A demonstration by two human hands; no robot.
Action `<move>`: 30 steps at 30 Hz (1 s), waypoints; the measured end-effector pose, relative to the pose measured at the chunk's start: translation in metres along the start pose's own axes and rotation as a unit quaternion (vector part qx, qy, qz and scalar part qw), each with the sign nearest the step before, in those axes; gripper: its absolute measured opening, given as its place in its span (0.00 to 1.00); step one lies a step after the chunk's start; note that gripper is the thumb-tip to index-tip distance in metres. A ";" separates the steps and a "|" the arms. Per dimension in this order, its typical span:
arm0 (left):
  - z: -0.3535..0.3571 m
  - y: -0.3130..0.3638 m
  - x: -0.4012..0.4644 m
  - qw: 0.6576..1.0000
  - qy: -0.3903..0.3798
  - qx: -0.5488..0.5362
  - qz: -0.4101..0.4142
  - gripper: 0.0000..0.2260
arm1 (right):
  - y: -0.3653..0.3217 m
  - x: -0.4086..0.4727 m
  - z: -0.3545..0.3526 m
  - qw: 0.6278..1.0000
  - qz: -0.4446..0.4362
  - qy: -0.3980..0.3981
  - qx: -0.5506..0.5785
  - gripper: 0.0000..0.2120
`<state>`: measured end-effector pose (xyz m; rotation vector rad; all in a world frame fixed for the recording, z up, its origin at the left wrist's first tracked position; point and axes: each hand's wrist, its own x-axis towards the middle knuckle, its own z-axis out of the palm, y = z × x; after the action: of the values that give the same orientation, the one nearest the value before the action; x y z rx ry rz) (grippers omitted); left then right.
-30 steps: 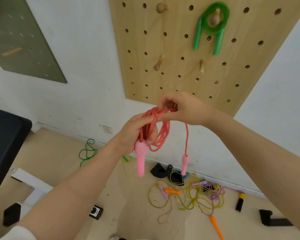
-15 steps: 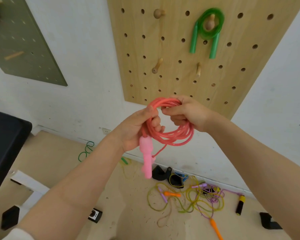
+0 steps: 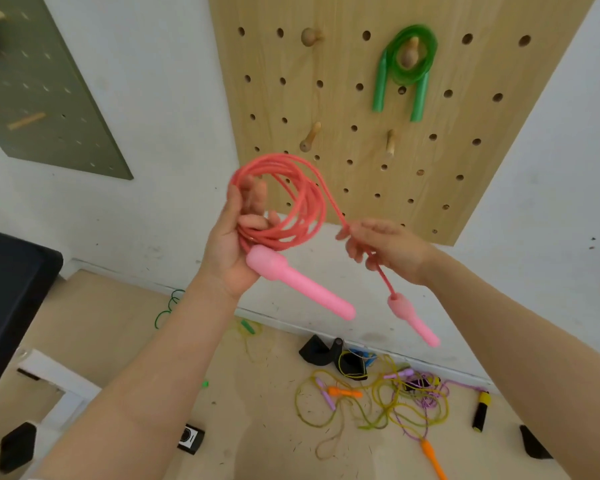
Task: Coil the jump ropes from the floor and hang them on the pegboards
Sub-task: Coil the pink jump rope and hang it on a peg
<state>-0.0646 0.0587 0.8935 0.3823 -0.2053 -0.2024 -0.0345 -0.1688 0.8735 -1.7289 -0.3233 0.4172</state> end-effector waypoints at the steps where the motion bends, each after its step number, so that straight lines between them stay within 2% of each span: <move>1: -0.002 0.005 0.001 1.000 -0.011 -0.007 0.022 0.18 | 0.010 -0.001 -0.002 0.999 0.026 0.020 -0.021 0.11; 3: -0.006 0.011 0.003 0.999 -0.009 -0.005 0.054 0.18 | 0.024 -0.002 -0.004 0.993 0.077 0.053 -0.070 0.12; 5: -0.005 0.009 0.003 0.997 0.028 0.026 0.062 0.17 | 0.028 -0.001 0.000 0.978 0.109 0.047 -0.173 0.13; 7: -0.003 0.002 0.004 0.990 0.078 0.104 0.050 0.09 | 0.023 0.000 0.011 0.933 0.114 -0.015 -0.342 0.13; 10: -0.009 -0.008 0.007 0.955 0.116 0.274 0.009 0.11 | 0.006 0.001 0.036 0.853 0.093 -0.135 -0.496 0.14; 12: -0.014 -0.011 0.006 0.910 0.110 0.399 -0.022 0.10 | -0.010 -0.001 0.051 0.799 0.042 -0.187 -0.570 0.15; 14: -0.019 -0.014 0.002 0.834 0.088 0.542 -0.052 0.06 | -0.031 -0.002 0.061 0.756 -0.029 -0.209 -0.620 0.11; 15: -0.020 -0.016 0.001 0.799 0.071 0.593 -0.067 0.05 | -0.043 -0.002 0.065 0.749 -0.058 -0.207 -0.626 0.09; 17: -0.019 -0.018 -0.001 0.769 0.047 0.631 -0.096 0.06 | -0.061 0.000 0.067 0.752 -0.106 -0.191 -0.622 0.08; 18: -0.019 -0.017 -0.002 0.773 0.040 0.624 -0.108 0.07 | -0.067 0.002 0.066 0.761 -0.123 -0.178 -0.612 0.10; 21: -0.020 -0.008 0.002 0.830 0.037 0.541 -0.128 0.02 | -0.077 0.005 0.062 0.792 -0.169 -0.104 -0.577 0.07; 23: -0.020 -0.001 0.003 0.844 0.034 0.514 -0.150 0.09 | -0.079 0.008 0.058 0.826 -0.196 -0.042 -0.527 0.10; 25: -0.019 0.004 0.004 0.846 0.011 0.505 -0.169 0.17 | -0.080 0.011 0.058 0.856 -0.219 -0.015 -0.469 0.14; 28: -0.021 0.016 0.003 0.875 -0.061 0.437 -0.198 0.21 | -0.079 0.021 0.059 0.873 -0.220 0.022 -0.434 0.19; 30: -0.026 0.027 0.005 0.886 -0.090 0.414 -0.190 0.21 | -0.078 0.029 0.057 0.894 -0.194 0.052 -0.402 0.18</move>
<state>-0.0495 0.0915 0.8814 1.2662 -0.4005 -0.5413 -0.0328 -0.0911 0.9378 -2.4018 -0.8321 -0.1419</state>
